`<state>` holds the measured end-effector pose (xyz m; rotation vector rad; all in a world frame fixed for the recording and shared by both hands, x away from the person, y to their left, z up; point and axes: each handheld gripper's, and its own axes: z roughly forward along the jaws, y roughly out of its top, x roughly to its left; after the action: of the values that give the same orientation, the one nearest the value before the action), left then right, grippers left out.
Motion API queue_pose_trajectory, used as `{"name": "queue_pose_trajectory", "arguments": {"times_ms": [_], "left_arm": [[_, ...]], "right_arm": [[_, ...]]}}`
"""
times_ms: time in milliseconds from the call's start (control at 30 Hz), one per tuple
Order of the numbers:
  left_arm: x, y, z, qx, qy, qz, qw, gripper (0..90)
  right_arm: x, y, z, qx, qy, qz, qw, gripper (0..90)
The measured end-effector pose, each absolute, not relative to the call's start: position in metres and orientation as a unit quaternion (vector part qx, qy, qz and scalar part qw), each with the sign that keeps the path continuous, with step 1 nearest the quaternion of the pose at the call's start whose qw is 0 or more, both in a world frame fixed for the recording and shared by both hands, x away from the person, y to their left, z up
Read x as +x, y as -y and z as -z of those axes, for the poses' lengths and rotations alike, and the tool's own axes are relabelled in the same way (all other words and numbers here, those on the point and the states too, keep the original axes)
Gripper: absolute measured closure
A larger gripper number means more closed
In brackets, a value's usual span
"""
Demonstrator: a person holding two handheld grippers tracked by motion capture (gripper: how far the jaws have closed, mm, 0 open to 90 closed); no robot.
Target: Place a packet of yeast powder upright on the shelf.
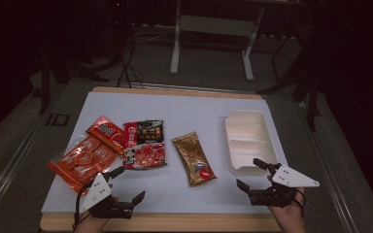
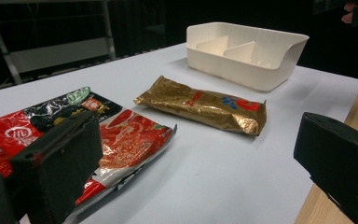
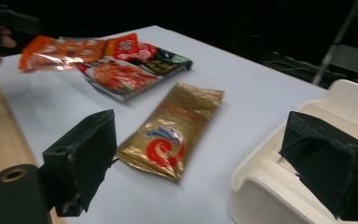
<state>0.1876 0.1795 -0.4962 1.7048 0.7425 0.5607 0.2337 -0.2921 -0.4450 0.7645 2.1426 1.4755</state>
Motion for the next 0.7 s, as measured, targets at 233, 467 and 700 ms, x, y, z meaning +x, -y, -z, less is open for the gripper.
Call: {"name": "queue_pose_trajectory", "arguments": {"times_ms": [233, 467, 700], "left_arm": [[0.188, -0.177, 0.497, 0.727, -0.312, -0.234, 0.565, 1.7], [0.188, -0.176, 0.497, 0.728, -0.31, -0.232, 0.565, 1.8], [0.188, -0.177, 0.497, 0.726, -0.312, -0.231, 0.567, 1.7]], "right_arm": [[0.234, 0.284, 0.439, 0.265, -0.782, -0.524, 0.208, 10.2], [0.243, 0.271, 0.429, 0.247, -0.804, -0.505, 0.195, 13.1], [0.258, 0.258, 0.422, 0.235, -0.807, -0.511, 0.178, 13.8]]}}
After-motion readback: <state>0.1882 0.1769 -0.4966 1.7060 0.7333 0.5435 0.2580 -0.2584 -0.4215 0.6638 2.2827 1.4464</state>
